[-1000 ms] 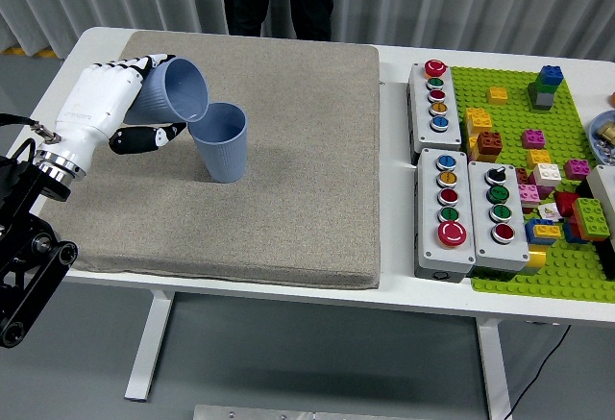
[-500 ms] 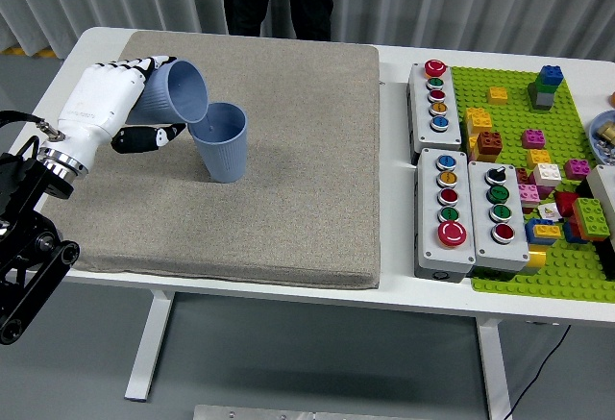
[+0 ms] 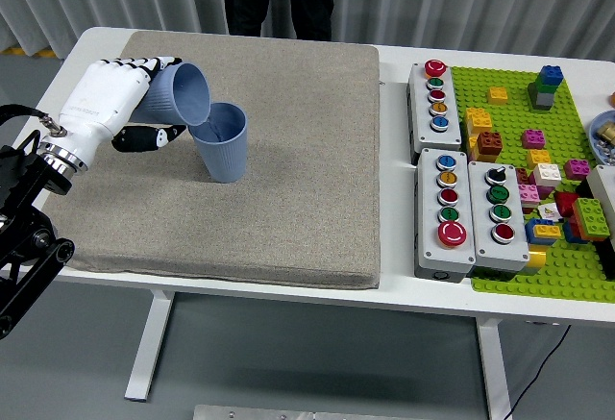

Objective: Pick cup pour cup place

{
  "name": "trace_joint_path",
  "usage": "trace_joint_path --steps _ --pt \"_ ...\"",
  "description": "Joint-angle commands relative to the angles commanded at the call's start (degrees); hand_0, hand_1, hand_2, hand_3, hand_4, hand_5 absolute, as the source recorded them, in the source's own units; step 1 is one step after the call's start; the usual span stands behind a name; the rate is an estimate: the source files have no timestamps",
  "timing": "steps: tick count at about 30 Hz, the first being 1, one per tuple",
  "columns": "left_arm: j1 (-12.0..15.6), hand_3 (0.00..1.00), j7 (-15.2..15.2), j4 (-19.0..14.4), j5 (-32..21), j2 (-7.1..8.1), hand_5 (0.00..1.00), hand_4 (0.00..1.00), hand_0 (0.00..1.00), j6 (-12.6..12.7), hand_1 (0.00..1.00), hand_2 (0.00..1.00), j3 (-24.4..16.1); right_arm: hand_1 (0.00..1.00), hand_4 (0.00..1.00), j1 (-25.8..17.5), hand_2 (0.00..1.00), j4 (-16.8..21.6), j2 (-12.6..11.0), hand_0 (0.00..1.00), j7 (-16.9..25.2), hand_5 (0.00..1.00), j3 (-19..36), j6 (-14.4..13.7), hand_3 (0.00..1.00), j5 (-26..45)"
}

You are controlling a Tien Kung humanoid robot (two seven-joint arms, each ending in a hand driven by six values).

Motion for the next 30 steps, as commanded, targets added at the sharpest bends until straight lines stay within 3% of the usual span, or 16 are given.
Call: trace_joint_path --steps 30 --pt "-1.84 0.776 1.91 -0.16 0.0 2.68 0.043 0.543 0.562 0.35 0.611 0.736 4.56 0.679 0.449 -0.35 0.69 0.0 -0.04 0.684 0.0 0.18 -0.04 -0.08 0.649 0.21"
